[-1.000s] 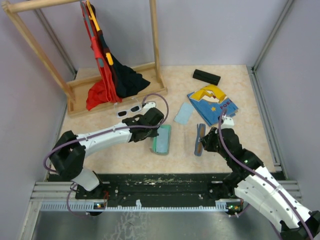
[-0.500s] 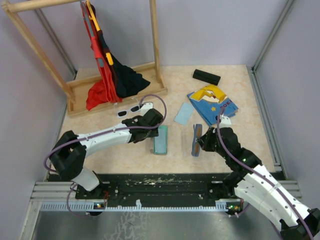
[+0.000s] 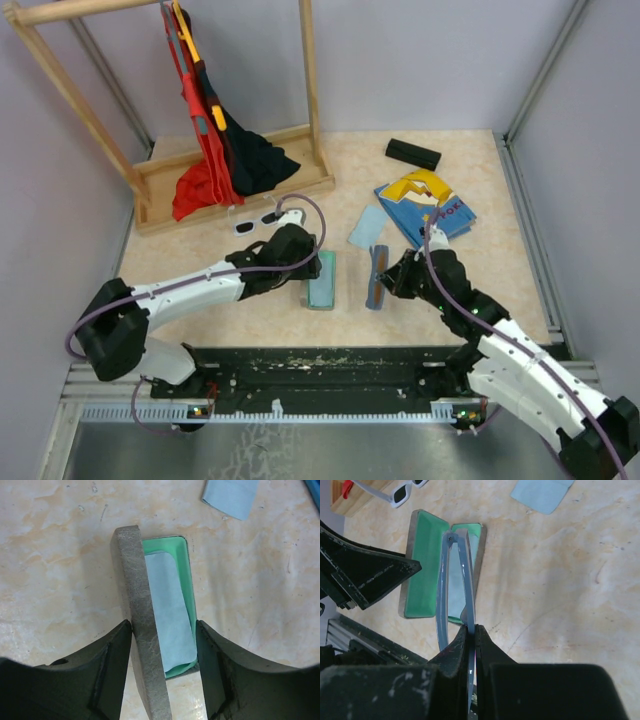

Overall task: Organize the sunglasses
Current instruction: Adjust the sunglasses case at the center of the board, then place the sunglasses in the sunglasses case.

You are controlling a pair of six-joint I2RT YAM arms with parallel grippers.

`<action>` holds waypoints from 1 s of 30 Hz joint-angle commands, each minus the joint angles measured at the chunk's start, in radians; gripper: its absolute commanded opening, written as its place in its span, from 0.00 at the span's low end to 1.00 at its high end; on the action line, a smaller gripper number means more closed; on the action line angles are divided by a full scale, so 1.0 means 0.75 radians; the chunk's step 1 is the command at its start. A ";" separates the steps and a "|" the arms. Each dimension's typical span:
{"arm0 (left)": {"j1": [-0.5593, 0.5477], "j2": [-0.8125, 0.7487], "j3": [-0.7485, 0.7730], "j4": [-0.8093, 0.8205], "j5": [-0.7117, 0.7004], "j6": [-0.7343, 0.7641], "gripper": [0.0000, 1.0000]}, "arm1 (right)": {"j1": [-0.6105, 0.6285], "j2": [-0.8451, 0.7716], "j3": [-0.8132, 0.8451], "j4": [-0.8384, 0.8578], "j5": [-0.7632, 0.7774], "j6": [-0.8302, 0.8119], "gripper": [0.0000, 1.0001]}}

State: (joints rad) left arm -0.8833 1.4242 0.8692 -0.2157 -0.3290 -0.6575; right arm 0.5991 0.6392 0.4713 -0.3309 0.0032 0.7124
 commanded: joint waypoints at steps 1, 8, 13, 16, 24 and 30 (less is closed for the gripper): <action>0.039 -0.077 -0.071 0.149 0.117 0.053 0.60 | -0.003 0.150 0.004 0.312 -0.128 0.087 0.00; 0.138 -0.192 -0.188 0.237 0.228 0.117 0.60 | 0.007 0.436 -0.010 0.620 -0.175 0.215 0.00; 0.153 -0.224 -0.225 0.255 0.272 0.147 0.60 | 0.059 0.676 0.041 0.783 -0.209 0.236 0.00; 0.162 -0.226 -0.242 0.268 0.296 0.141 0.59 | 0.083 0.803 0.077 0.870 -0.236 0.256 0.00; 0.165 -0.232 -0.275 0.280 0.302 0.125 0.55 | 0.133 1.026 0.160 1.017 -0.295 0.293 0.00; 0.167 -0.236 -0.297 0.274 0.290 0.130 0.54 | 0.134 1.115 0.203 1.025 -0.321 0.295 0.00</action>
State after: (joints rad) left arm -0.7639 1.2713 0.6617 -0.0292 -0.1120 -0.5674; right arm 0.6918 1.4433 0.5648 0.3576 -0.2127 0.9260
